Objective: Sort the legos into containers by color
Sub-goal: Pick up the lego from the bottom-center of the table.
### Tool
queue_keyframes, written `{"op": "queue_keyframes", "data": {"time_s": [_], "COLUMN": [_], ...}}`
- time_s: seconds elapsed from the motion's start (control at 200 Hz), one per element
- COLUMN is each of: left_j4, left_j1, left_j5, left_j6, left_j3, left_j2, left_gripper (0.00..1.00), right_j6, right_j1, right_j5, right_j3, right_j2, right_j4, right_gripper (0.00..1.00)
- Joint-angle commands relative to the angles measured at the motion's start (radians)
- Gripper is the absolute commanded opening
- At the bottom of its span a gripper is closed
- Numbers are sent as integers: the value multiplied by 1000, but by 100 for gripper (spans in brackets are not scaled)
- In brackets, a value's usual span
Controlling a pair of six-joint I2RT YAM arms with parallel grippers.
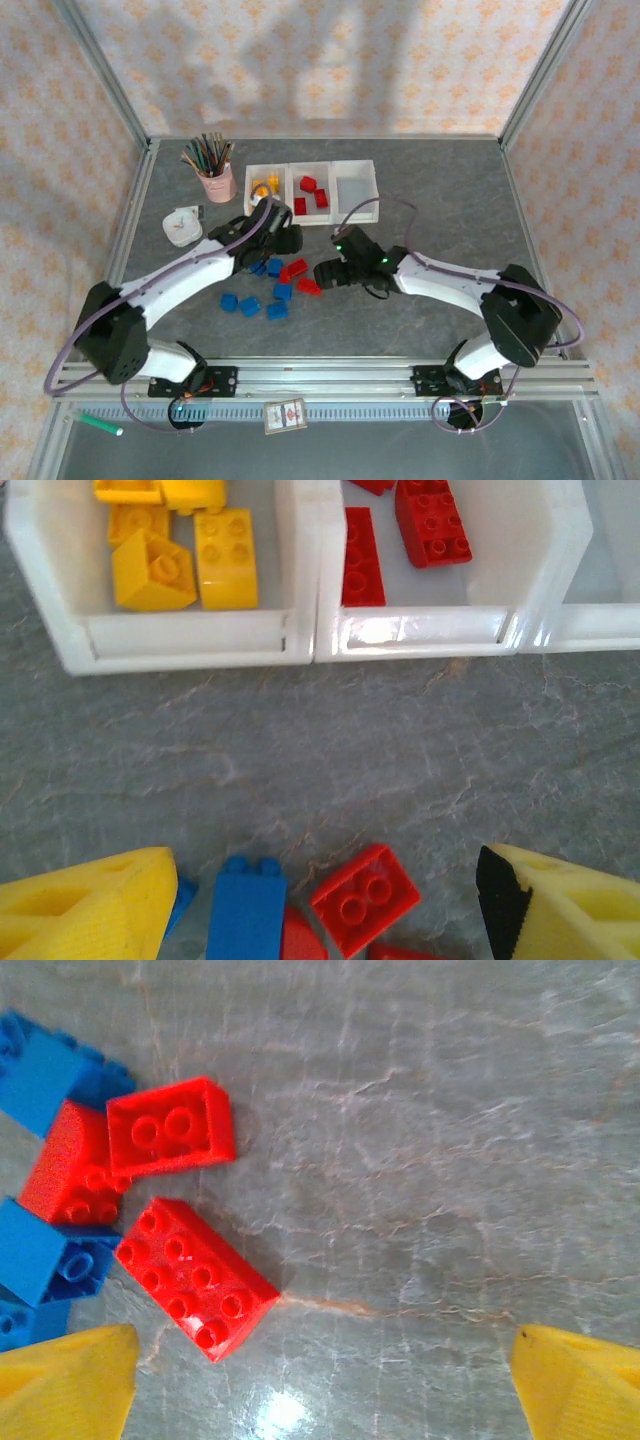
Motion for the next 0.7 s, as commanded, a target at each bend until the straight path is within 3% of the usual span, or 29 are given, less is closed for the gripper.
{"op": "queue_keyframes", "data": {"time_s": [0.0, 0.285, 0.505, 0.696], "left_j4": [40, 8, 6, 1], "left_j1": [-2, 1, 1, 4], "left_j5": [5, -13, -20, -26], "left_j6": [-89, -177, -214, -223], "left_j3": [-80, -223, -270, -277], "left_j2": [-114, -316, -386, -386], "left_gripper": [85, 99, 99, 99], "right_j6": [-81, -170, -202, -205], "right_j1": [64, 137, 140, 140], "right_j5": [109, 145, 133, 156], "right_j3": [52, 130, 165, 195], "right_j2": [55, 196, 260, 307], "right_j4": [-38, -47, -36, -28], "right_gripper": [91, 83, 82, 72]}}
